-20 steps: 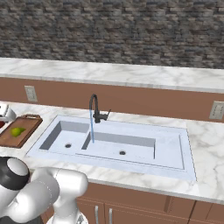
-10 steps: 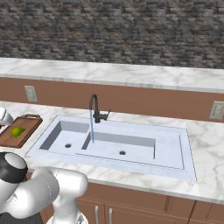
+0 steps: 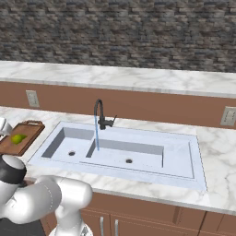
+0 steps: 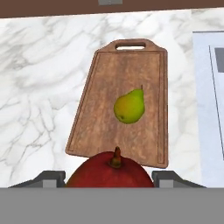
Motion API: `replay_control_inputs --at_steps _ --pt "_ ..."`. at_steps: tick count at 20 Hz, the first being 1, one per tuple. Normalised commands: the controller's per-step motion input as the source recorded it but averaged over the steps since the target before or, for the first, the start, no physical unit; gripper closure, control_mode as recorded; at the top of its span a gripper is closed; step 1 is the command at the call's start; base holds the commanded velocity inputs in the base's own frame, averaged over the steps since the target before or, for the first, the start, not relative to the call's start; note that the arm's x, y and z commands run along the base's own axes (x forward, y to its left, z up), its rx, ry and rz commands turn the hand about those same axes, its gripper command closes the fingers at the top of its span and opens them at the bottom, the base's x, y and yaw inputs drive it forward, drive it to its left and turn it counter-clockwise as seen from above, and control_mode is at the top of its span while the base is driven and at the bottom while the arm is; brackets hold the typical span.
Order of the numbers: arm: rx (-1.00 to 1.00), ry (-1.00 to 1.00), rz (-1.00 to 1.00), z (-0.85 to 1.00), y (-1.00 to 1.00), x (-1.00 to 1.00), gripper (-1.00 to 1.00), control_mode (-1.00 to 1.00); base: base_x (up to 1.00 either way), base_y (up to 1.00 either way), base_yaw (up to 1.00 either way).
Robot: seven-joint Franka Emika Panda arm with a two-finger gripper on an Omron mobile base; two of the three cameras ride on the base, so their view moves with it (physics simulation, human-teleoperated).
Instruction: Pick the pear, mango from the sink and place them on the cutting board to airdry. Then turn off the sink faucet.
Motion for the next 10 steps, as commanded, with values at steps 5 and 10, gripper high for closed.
replay_control_inputs --at_steps 5,10 --pt "0.00 0.00 0.00 -0.19 0.10 0.19 1.00 -1.00 0.00 0.00 0.00" --pt "0.00 0.00 0.00 -0.16 0.17 0.14 1.00 -1.00 0.00 0.00 0.00"
